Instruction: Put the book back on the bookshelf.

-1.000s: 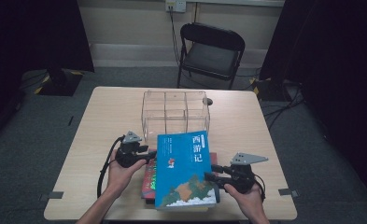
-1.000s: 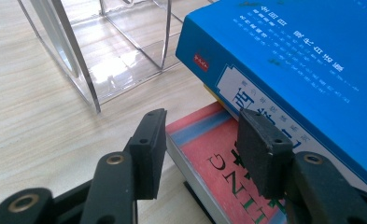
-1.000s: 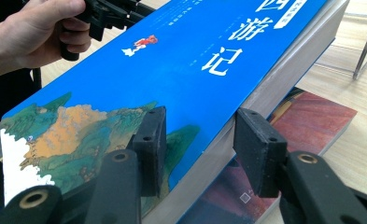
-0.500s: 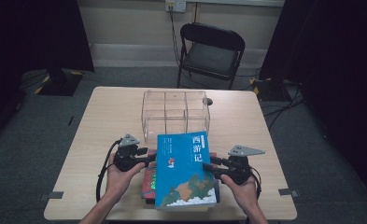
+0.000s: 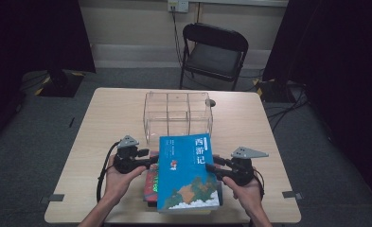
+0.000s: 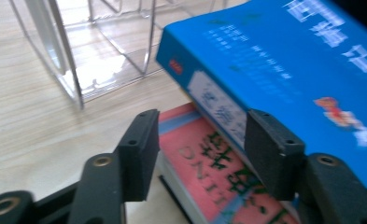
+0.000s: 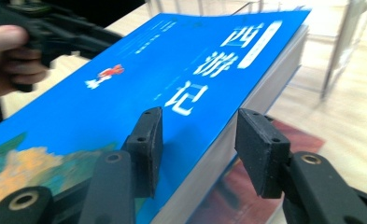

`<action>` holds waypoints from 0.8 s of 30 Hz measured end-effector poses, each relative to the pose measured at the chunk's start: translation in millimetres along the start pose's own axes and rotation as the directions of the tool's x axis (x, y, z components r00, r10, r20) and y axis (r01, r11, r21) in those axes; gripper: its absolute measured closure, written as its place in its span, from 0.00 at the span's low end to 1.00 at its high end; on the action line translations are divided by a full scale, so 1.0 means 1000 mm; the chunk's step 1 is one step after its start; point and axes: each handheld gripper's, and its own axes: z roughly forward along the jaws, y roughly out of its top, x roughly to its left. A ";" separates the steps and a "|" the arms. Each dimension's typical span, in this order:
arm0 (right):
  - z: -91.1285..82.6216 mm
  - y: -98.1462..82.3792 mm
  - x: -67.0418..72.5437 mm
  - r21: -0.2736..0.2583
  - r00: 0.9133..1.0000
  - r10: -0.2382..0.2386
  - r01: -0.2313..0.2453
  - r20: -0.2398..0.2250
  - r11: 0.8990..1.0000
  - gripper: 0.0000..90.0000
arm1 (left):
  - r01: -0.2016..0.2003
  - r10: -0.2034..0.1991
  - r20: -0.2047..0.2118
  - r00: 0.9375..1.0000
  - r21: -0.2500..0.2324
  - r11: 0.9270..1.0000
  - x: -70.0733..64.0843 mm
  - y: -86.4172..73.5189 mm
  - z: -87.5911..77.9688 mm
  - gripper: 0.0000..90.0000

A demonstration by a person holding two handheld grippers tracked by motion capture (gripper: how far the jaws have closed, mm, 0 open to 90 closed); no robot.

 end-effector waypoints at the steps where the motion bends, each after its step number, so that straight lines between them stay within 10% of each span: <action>1: 0.001 0.001 0.000 -0.002 1.000 -0.003 0.003 0.013 1.000 0.55 | 0.006 -0.006 0.015 1.000 -0.005 1.000 -0.001 -0.001 -0.003 0.48; 7: 0.008 0.010 -0.004 0.000 0.999 0.015 -0.015 0.046 1.000 0.50 | 0.060 -0.058 0.073 0.996 -0.026 0.998 -0.005 -0.004 -0.020 0.40; 14: 0.018 0.008 -0.003 0.000 0.998 0.053 -0.053 0.026 0.999 0.46 | 0.026 -0.025 0.080 0.996 -0.010 1.000 -0.016 -0.005 -0.016 0.30; 24: 0.022 0.008 -0.004 -0.016 0.995 0.090 -0.090 0.038 0.996 0.48 | 0.039 -0.040 0.141 0.989 0.009 0.999 -0.022 -0.007 -0.010 0.40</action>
